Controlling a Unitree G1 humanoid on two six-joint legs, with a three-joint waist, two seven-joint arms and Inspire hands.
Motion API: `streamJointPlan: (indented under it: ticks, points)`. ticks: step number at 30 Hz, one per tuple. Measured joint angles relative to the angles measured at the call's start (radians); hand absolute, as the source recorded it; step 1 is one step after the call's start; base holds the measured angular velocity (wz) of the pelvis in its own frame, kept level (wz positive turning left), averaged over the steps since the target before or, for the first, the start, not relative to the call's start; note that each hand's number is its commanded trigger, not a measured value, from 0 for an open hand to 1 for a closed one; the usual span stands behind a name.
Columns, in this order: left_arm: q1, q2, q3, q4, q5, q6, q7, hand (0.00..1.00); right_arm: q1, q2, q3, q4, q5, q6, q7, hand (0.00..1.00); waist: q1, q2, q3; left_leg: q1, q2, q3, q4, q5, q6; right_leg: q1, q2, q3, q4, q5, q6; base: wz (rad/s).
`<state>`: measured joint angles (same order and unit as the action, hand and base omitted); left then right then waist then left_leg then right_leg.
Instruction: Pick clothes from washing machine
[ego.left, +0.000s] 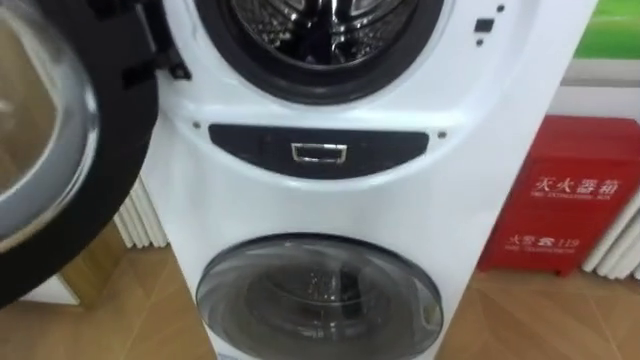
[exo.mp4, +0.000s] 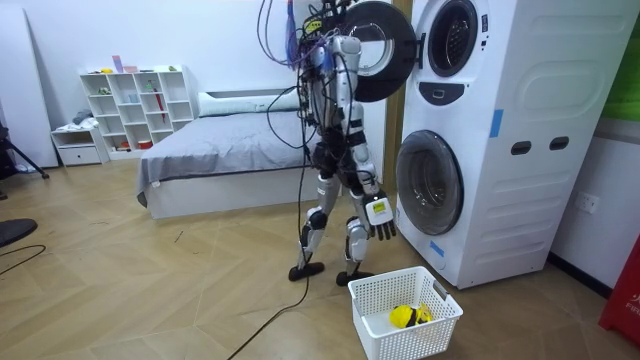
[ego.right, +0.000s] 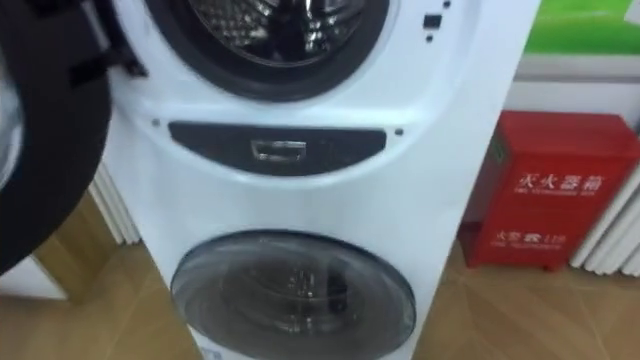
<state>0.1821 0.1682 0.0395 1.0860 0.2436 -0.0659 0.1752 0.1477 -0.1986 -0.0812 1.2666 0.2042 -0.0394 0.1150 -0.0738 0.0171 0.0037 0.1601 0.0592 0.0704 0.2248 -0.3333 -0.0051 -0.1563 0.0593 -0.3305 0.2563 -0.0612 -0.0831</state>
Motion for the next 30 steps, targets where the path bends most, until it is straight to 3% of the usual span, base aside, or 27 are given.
streamJointPlan:
  ticks: [1,2,3,4,5,7,8,11,12,13,18,21,23,28,30]
  points:
    - [0.013,0.003,0.005,0.026,0.001,0.001,0.007,0.0,0.0,-0.005,-0.004,0.0,-0.001,0.009,-0.008,0.0,0.005,0.017,-0.0089,-0.013,0.024,0.018,-0.006,0.01,0.015,0.003,0.009,0.023,-0.016,0.027,0.071,0.24]
    - [0.016,0.005,0.021,0.053,0.006,0.007,0.011,0.0,0.02,-0.005,-0.016,-0.001,0.0,0.02,-0.011,0.0,-0.016,0.016,-0.0101,-0.016,0.045,0.078,0.001,0.015,0.012,0.009,-0.035,0.071,0.098,-0.032,0.025,0.55]
    - [0.015,0.005,0.021,0.055,0.008,0.014,0.012,0.0,0.041,-0.006,-0.02,-0.001,0.0,0.023,-0.015,0.0,-0.026,0.013,-0.0107,-0.014,0.051,0.101,0.004,0.017,0.008,0.019,-0.067,0.103,0.167,-0.086,0.025,1.11]
    - [0.018,0.006,0.019,0.052,0.009,0.013,0.015,0.0,0.074,-0.007,-0.021,0.003,-0.007,0.039,-0.027,0.0,-0.025,-0.007,-0.0077,-0.009,0.042,0.133,0.02,0.017,-0.018,0.03,-0.13,0.184,0.264,-0.185,0.08,0.96]
    - [0.022,0.008,0.026,0.053,0.006,0.022,0.02,0.0,0.076,-0.006,-0.02,0.025,-0.033,0.049,-0.039,0.0,-0.02,-0.029,-0.0044,-0.01,0.011,0.126,0.051,0.02,-0.042,0.031,-0.122,0.278,0.275,-0.239,0.097,0.58]
    - [0.046,0.006,0.048,0.052,0.007,0.035,0.019,0.0,0.072,-0.006,-0.019,0.028,-0.1,0.047,-0.054,0.0,0.013,0.004,-0.0066,-0.007,-0.005,0.11,0.038,0.028,-0.03,0.041,-0.084,0.345,0.236,-0.226,0.092,-0.35]
    - [0.048,0.008,0.1,0.051,0.026,0.049,0.019,0.0,0.059,0.001,-0.019,0.027,-0.148,0.038,-0.051,0.0,0.023,0.007,-0.0071,-0.005,-0.017,0.107,0.011,0.047,-0.02,0.041,-0.073,0.37,0.205,-0.196,0.089,-0.56]
    - [0.047,0.012,0.157,0.052,0.022,0.058,0.032,0.0,0.039,-0.004,-0.02,0.027,-0.175,0.038,-0.039,0.0,0.022,0.009,-0.0059,0.011,-0.021,0.128,-0.036,0.064,-0.005,0.07,-0.061,0.371,0.127,-0.121,0.084,-0.32]
    - [0.047,0.015,0.157,0.052,0.02,0.058,0.037,0.0,0.04,-0.004,-0.019,0.027,-0.176,0.039,-0.037,0.0,0.02,0.003,-0.0086,0.011,-0.02,0.132,-0.038,0.065,-0.003,0.075,-0.061,0.371,0.119,-0.115,0.086,-0.16]
    - [0.042,0.021,0.156,0.052,0.011,0.058,0.045,0.0,0.042,-0.001,-0.019,0.027,-0.187,0.041,-0.03,0.0,0.019,-0.011,-0.006,0.018,-0.02,0.144,-0.041,0.066,-0.001,0.082,-0.059,0.369,0.116,-0.109,0.089,-0.22]
    - [0.006,0.019,0.151,0.052,-0.053,0.057,0.055,0.0,0.031,-0.003,-0.019,0.026,-0.257,0.042,-0.028,0.0,0.018,-0.034,0.0013,0.039,-0.013,0.176,-0.066,0.064,0.0,0.084,-0.048,0.35,0.096,-0.101,0.085,-0.21]
    - [-0.005,0.016,0.152,0.042,-0.057,0.05,0.057,0.0,0.028,0.001,-0.02,0.025,-0.29,0.045,-0.029,0.0,0.019,-0.031,-0.0001,0.042,0.0,0.178,-0.069,0.058,-0.008,0.086,-0.037,0.333,0.083,-0.099,0.082,-0.1]
    - [-0.006,0.008,0.152,0.042,-0.059,0.033,0.063,0.0,0.022,0.002,-0.022,0.021,-0.296,0.045,-0.03,0.0,0.024,-0.024,-0.0005,0.046,0.007,0.178,-0.072,0.056,-0.013,0.086,-0.034,0.298,0.079,-0.101,0.075,-0.1]
    - [-0.001,0.004,0.163,0.056,-0.126,0.017,0.084,0.0,-0.011,0.0,-0.022,0.016,-0.292,0.043,-0.029,0.0,0.051,-0.015,0.0005,0.055,0.021,0.173,-0.058,0.052,-0.019,0.091,-0.017,0.302,0.07,-0.107,0.058,-0.12]
    - [-0.003,0.006,0.198,0.056,-0.166,0.017,0.084,0.0,-0.013,-0.008,-0.034,0.016,-0.284,0.04,-0.027,0.0,0.05,-0.011,0.0035,0.062,0.024,0.168,-0.054,0.052,-0.019,0.104,-0.014,0.303,0.069,-0.111,0.052,-0.02]
